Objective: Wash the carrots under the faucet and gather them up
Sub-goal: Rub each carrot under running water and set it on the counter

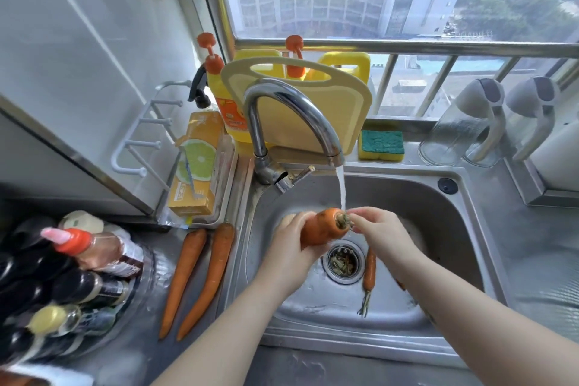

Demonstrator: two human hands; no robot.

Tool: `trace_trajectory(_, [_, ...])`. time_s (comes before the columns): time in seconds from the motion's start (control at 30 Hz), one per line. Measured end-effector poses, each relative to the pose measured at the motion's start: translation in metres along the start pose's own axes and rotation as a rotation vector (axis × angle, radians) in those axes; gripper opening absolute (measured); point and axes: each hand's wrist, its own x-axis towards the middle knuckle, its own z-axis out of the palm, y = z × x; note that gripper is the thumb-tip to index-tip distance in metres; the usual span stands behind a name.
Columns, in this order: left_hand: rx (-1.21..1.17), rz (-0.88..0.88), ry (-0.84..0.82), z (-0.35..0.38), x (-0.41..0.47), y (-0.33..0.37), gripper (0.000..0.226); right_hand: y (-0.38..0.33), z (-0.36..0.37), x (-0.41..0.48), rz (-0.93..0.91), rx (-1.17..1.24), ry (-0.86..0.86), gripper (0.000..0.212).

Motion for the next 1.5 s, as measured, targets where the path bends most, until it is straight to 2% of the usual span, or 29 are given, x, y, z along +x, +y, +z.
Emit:
trace_trajectory(0.17, [-0.057,0.118,0.102,-0.026,-0.018,-0.006,0.041,0.004,0.018,-0.004,0.036,-0.080,-0.083,0.011])
trace_trajectory(0.23, [-0.054,0.122,0.154,-0.042,-0.024,-0.006,0.037,0.001,0.023,-0.005,0.041,-0.094,-0.140,0.013])
trace_trajectory(0.3, [0.011,0.098,0.208,-0.059,-0.031,-0.005,0.043,-0.003,0.029,-0.006,0.034,-0.096,-0.180,0.016])
trace_trajectory(0.4, [0.172,-0.016,0.246,-0.081,-0.037,-0.003,0.051,-0.010,0.037,-0.008,0.027,-0.105,-0.221,0.017])
trace_trajectory(0.53, [0.453,-0.256,0.200,-0.094,-0.042,-0.023,0.050,-0.014,0.044,-0.007,0.040,-0.153,-0.270,0.020])
trace_trajectory(0.7, [0.458,-0.470,0.231,-0.088,-0.049,-0.060,0.048,-0.010,0.049,-0.006,0.070,-0.176,-0.291,0.023])
trace_trajectory(0.9, [0.510,-0.563,0.297,-0.088,-0.048,-0.072,0.053,-0.010,0.052,-0.010,0.130,-0.167,-0.299,0.026])
trace_trajectory(1.27, [0.580,-0.480,0.370,-0.084,-0.053,-0.075,0.064,0.001,0.052,-0.001,0.185,-0.149,-0.298,0.024])
trace_trajectory(1.43, [0.746,-0.231,0.442,-0.058,-0.052,-0.055,0.054,0.013,0.045,0.004,0.195,-0.121,-0.282,0.022])
trace_trajectory(1.5, [0.751,-0.133,0.410,-0.040,-0.046,-0.045,0.045,0.026,0.035,0.008,0.189,-0.157,-0.248,0.021])
